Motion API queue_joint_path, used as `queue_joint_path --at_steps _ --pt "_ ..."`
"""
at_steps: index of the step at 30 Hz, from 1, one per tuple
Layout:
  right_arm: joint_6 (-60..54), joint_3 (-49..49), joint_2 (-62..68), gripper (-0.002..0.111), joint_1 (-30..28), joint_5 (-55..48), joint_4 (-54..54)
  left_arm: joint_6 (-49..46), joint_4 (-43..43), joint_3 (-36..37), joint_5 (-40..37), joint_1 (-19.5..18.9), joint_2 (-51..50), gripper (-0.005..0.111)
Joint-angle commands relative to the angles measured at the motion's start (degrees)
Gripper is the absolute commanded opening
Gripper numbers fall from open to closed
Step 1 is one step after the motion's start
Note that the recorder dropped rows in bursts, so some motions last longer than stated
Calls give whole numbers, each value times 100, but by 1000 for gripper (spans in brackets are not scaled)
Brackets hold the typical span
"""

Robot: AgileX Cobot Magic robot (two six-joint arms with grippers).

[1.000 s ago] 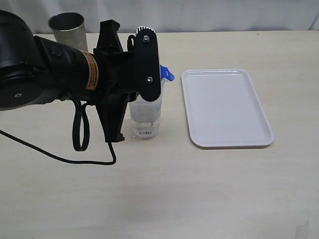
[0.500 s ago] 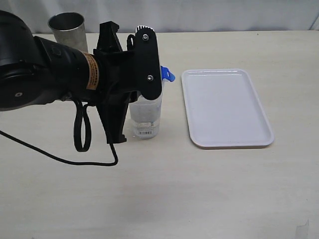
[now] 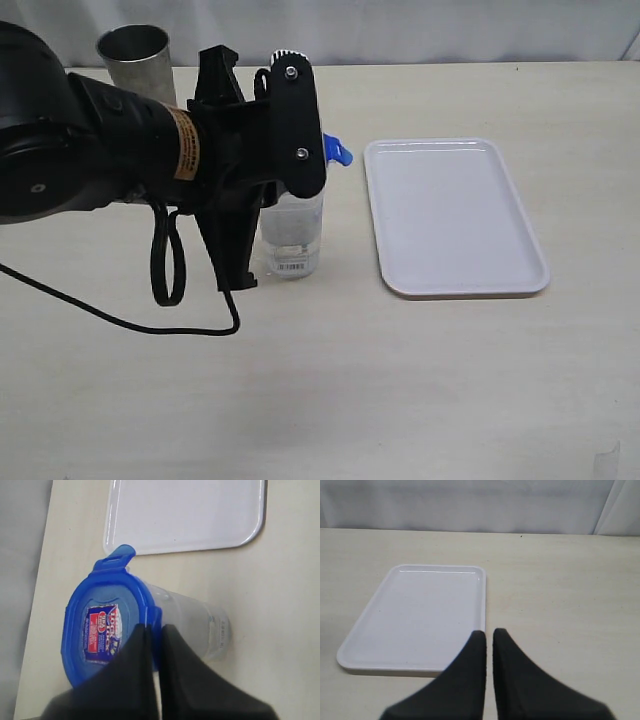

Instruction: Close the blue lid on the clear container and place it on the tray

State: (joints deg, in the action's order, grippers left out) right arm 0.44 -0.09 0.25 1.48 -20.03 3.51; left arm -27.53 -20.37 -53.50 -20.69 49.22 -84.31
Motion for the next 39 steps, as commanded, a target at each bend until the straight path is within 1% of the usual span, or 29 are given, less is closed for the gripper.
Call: queue_joint_path --at_steps 1,9,18,39 --pt "3 9 -25 5 -22 23 -6 0 165 15 -136 20 20 0" --pt "3 9 -25 5 -22 23 -6 -107 165 15 275 20 20 0" --pt "3 9 -25 5 -22 23 -6 -106 165 15 39 20 -38 0" --pt "3 9 -25 5 -22 23 -6 -243 165 15 137 20 -46 0"
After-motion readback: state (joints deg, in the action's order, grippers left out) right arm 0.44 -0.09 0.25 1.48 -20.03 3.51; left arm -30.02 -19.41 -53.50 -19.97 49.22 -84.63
